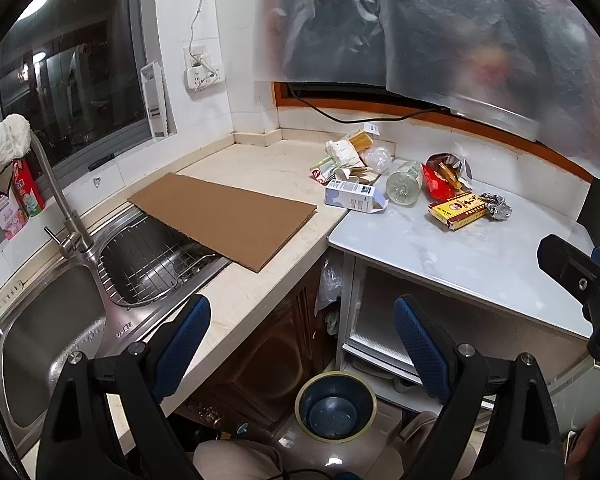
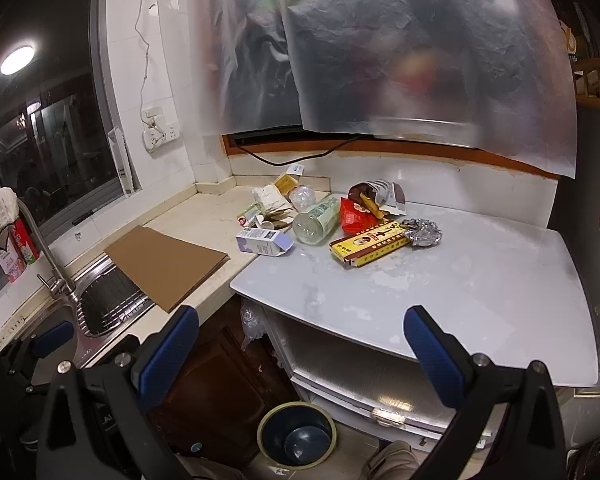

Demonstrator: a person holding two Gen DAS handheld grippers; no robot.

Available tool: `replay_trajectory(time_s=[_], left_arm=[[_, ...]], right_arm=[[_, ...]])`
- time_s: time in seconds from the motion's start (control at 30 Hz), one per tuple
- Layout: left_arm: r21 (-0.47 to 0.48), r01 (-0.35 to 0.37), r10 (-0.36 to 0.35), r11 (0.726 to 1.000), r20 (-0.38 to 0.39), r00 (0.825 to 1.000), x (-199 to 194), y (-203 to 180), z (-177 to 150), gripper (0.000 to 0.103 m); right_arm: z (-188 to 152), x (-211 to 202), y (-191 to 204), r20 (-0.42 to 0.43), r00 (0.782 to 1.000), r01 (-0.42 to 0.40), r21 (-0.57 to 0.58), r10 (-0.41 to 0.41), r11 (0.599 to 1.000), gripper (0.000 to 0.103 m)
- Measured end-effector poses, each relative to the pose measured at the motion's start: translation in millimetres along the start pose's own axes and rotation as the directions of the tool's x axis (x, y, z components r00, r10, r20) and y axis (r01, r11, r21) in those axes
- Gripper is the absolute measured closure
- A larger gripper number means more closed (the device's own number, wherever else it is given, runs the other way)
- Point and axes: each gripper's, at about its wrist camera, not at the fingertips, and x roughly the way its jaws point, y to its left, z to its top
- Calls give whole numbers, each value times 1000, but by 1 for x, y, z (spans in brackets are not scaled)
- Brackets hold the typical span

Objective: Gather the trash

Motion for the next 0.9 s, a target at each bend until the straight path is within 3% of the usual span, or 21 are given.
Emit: replay_trajectory(time_s=[0.5,0.9], left_arm=[[26,9,-10,1000,25,1000,-7,8,-7,11],[31,5,-7,1000,56,998,-17,16,-13,11]], right_arm=[[1,-20,5,29,997,72,-4,-72,997,0],[2,-36,19,53,997,62,-14,-61,998,0]])
